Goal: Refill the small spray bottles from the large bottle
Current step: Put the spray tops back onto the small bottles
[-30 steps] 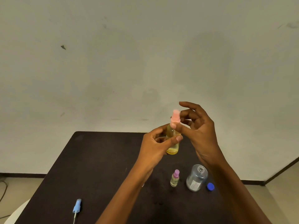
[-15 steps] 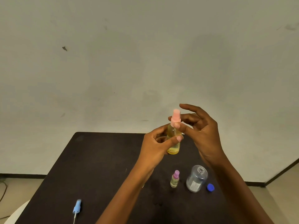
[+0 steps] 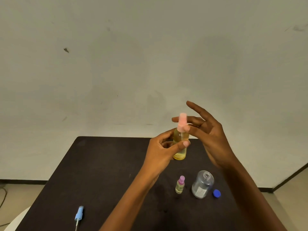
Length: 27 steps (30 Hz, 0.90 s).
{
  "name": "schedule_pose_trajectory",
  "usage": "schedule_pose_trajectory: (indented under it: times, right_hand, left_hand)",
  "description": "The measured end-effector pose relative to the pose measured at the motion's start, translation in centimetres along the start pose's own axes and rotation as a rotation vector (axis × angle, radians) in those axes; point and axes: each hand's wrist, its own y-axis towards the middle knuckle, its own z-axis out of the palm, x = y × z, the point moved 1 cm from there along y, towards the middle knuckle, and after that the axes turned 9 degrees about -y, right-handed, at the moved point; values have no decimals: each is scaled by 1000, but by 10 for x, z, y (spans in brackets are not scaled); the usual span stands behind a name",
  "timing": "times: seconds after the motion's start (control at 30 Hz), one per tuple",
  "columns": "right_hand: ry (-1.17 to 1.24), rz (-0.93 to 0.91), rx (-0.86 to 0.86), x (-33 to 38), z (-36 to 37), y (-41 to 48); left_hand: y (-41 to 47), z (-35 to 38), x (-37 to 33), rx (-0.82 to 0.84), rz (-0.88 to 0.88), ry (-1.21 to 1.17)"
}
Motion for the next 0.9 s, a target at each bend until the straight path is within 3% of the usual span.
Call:
schedule_pose_trajectory:
  times: [0.2, 0.73, 0.8, 0.9]
  right_hand:
    - [-38, -10, -25, 4, -1, -1]
    - [-242, -87, -466, 0, 27, -12]
    - [-265, -68, -397, 1, 23, -10]
    - [-217, 1, -129, 1, 9, 1]
  left_hand:
    - [1, 0, 0, -19, -7, -20]
    - [-1, 4, 6, -142, 47, 68]
    - [0, 1, 6, -115, 47, 84]
    - [1, -5, 3, -18, 24, 68]
